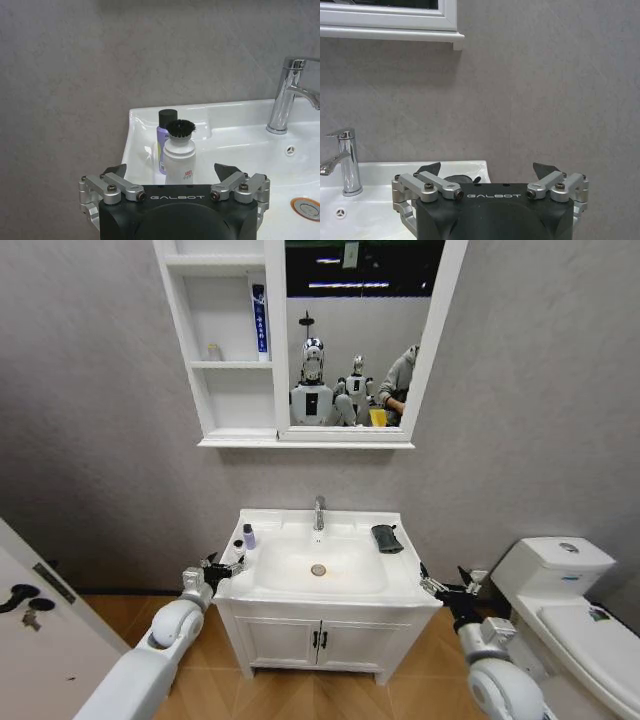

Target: Move facial cleanser and shampoo from washbasin to cabinet, then wipe washbasin with towel.

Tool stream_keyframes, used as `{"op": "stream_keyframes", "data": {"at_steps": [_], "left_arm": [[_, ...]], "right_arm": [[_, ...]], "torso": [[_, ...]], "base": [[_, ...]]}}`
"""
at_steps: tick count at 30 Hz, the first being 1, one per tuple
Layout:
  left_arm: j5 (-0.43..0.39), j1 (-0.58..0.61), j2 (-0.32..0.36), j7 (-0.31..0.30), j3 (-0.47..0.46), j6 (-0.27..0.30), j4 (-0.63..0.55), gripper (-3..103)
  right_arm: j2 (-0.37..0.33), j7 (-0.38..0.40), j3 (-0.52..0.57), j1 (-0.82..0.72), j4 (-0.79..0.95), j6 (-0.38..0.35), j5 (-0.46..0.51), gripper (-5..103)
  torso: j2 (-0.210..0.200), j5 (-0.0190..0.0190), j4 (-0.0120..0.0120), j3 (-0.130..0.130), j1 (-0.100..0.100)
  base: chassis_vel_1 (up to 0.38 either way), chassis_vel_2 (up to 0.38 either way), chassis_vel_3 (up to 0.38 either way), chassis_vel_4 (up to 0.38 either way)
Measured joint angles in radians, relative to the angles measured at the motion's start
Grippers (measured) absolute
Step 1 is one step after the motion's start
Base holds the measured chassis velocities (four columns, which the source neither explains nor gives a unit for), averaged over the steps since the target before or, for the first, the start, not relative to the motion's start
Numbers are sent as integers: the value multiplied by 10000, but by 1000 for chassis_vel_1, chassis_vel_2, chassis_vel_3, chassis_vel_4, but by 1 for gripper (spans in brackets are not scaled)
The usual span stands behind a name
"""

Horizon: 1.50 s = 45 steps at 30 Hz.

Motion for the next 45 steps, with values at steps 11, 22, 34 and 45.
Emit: {"op": "stream_keyframes", "data": {"at_steps": [11, 22, 34, 45], "left_arm": [[421, -704, -327, 360, 663, -597, 1261, 99], [644, -1131, -544, 66, 800, -672, 1794, 94], [562, -1082, -506, 822, 735, -927, 1712, 45], [414, -1019, -360, 820, 602, -962, 1462, 35]], "right_arm": [[13, 65, 100, -133, 126, 6, 33, 100], [1, 101, 157, -257, 248, 131, 105, 100], [-35, 185, 76, -191, 220, 110, 150, 100], [-140, 203, 98, -215, 292, 73, 177, 100]], "torso": [[0, -1, 0, 0, 0], [0, 0, -1, 0, -1], [0, 0, 0, -1, -1], [0, -1, 0, -1, -1]], "base": [[0, 0, 0, 0], [0, 0, 0, 0], [0, 0, 0, 0], [0, 0, 0, 0]]}}
